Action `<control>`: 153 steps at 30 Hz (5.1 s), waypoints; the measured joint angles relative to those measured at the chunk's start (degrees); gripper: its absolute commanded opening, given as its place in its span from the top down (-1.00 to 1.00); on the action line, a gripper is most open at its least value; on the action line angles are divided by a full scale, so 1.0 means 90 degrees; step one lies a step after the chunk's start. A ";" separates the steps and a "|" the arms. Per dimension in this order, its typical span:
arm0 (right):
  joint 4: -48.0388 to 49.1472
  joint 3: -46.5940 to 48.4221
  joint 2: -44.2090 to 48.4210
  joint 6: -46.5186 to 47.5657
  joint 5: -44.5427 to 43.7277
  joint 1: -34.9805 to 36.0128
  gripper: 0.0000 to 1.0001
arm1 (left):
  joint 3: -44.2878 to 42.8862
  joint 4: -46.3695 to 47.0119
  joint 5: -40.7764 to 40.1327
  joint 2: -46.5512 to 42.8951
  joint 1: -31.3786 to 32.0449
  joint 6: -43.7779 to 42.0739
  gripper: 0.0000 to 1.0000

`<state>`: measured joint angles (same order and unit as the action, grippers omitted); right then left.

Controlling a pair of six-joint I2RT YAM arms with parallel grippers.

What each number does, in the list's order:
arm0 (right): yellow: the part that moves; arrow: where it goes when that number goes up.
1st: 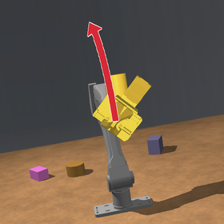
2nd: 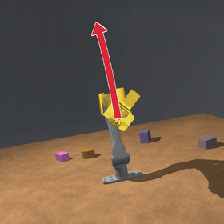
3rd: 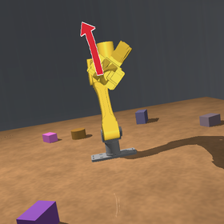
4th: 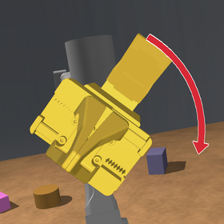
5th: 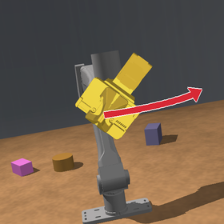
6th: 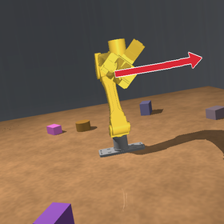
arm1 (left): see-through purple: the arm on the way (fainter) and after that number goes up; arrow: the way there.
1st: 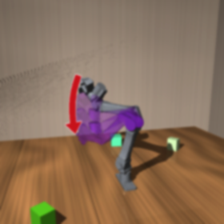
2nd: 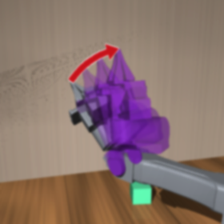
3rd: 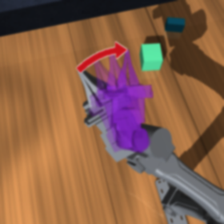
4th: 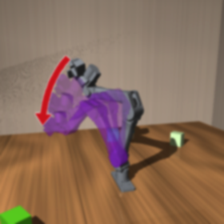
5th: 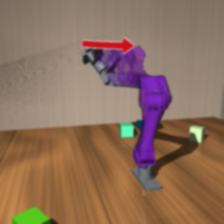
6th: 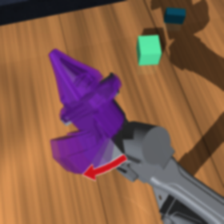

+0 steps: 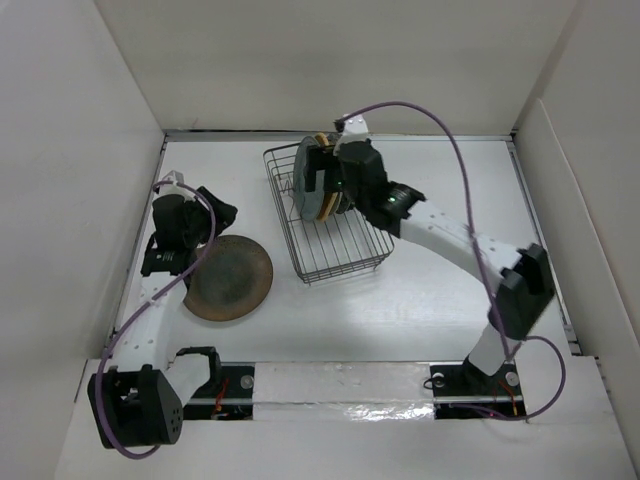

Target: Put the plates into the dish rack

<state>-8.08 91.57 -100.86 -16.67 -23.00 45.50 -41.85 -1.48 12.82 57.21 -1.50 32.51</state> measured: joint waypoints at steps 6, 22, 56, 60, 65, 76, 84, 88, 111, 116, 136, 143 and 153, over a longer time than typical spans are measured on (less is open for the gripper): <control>0.0763 -0.2011 0.2552 -0.0083 0.0437 -0.0078 -0.89 | -0.0240 -0.0733 -0.0287 0.0658 -0.0221 0.0044 0.28; 0.0899 -0.3939 0.3883 -0.0442 0.0954 -0.0670 0.68 | -0.0209 -0.3116 -0.0651 0.0952 0.2113 0.0420 0.75; 0.0967 -0.4131 0.4330 -0.0644 0.1780 -0.1311 0.48 | -0.0126 -0.4143 -0.1350 0.2635 0.2963 0.1989 0.17; 0.1035 -0.4201 0.4342 -0.0704 0.1950 -0.1307 0.47 | -0.0236 -0.3728 -0.1753 0.2841 0.2608 0.1562 0.16; 0.1090 -0.4214 0.4320 -0.0729 0.2072 -0.1273 0.46 | -0.1178 -0.3449 -0.2159 0.3628 0.2414 0.1064 0.16; 0.1175 -0.4367 0.4323 -0.0784 0.2142 -0.1156 0.46 | -0.3733 -0.3109 -0.2788 0.4663 0.2307 0.0272 0.18; 0.1268 -0.4449 0.4316 -0.0794 0.2188 -0.1086 0.46 | -0.2625 -0.3113 -0.2681 0.1727 0.0969 0.0712 0.20; 0.1270 -0.4442 0.4214 -0.0792 0.2409 -0.1088 0.46 | -0.2081 -0.3723 -0.2849 0.1001 -0.0797 0.0831 -0.10; 0.1562 -0.4614 0.4124 -0.0908 0.3470 -0.1037 0.47 | -0.0313 -0.3961 -0.2067 0.1596 -0.2004 0.1280 -0.33; 0.1515 -0.4614 0.3961 -0.0906 0.3480 -0.0911 0.47 | 0.0265 -0.3313 -0.1617 0.1620 -0.1999 0.1287 -0.27; 0.1518 -0.4609 0.3793 -0.0811 0.3274 -0.0789 0.46 | 0.0274 -0.1275 -0.0765 0.2613 -0.1909 0.2293 -0.17; 0.1518 -0.4609 0.3728 -0.0787 0.3223 -0.0758 0.46 | 0.0549 -0.0597 -0.0804 0.2516 -0.1870 0.2708 -0.32; 0.1515 -0.4600 0.3648 -0.0784 0.3126 -0.0758 0.46 | 0.1836 0.0418 -0.0415 0.1508 -0.1870 0.3058 -0.04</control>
<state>5.56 50.17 -68.03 -23.73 5.13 38.68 -25.32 2.28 9.08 70.78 -18.33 60.03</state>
